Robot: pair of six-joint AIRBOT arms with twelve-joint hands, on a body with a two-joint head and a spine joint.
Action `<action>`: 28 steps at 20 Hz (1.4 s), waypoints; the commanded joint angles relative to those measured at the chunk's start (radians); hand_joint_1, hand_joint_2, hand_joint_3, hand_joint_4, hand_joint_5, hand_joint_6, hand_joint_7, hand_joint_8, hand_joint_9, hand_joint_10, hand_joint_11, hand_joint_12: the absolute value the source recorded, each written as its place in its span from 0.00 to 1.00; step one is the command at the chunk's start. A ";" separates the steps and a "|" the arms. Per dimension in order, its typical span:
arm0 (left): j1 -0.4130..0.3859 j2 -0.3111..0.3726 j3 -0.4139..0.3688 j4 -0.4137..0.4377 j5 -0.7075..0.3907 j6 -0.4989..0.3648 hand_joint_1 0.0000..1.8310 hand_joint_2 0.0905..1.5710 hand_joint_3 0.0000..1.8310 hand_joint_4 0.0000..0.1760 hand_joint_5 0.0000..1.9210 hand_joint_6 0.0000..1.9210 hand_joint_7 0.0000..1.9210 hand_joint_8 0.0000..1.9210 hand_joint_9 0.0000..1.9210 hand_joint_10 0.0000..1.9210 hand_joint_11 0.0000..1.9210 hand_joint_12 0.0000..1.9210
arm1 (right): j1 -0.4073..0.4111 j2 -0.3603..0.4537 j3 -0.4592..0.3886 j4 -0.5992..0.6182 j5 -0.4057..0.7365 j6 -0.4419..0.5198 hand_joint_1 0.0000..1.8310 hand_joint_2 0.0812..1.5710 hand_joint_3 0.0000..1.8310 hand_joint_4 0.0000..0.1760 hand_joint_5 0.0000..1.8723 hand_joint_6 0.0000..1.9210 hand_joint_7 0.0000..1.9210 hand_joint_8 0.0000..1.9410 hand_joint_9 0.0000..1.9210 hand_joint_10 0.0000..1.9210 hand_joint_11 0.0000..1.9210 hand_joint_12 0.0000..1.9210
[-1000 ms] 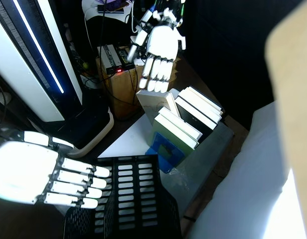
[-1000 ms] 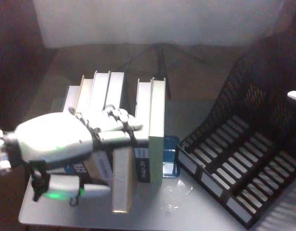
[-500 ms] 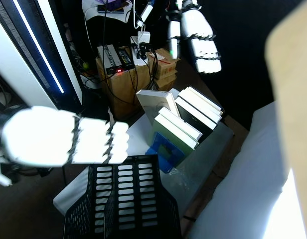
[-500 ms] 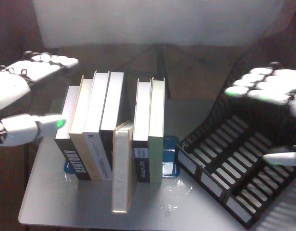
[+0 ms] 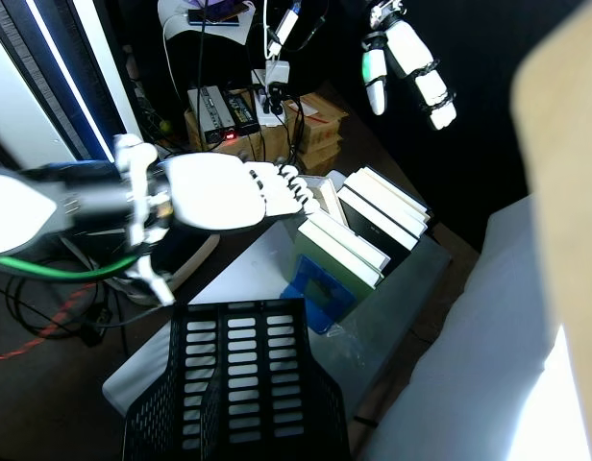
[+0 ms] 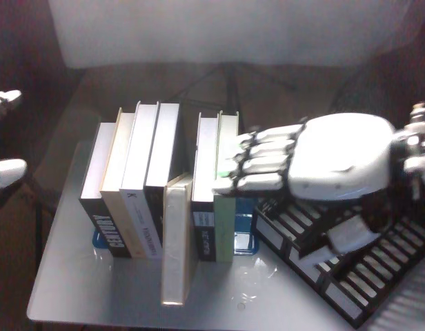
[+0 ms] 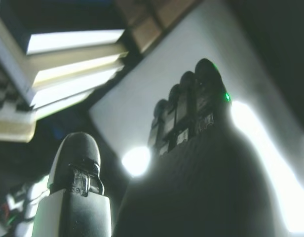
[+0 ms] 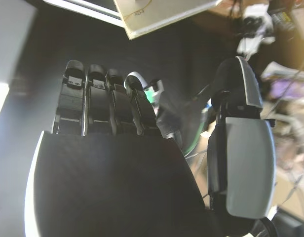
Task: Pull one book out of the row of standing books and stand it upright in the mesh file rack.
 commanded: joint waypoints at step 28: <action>0.152 0.024 -0.018 -0.135 -0.171 -0.045 0.29 0.81 0.00 0.00 0.07 0.00 0.03 0.00 0.00 0.00 0.00 0.00 | 0.046 -0.372 0.158 -0.345 -0.128 0.046 0.43 0.58 0.00 0.04 0.00 0.00 0.00 0.00 0.00 0.00 0.00 0.00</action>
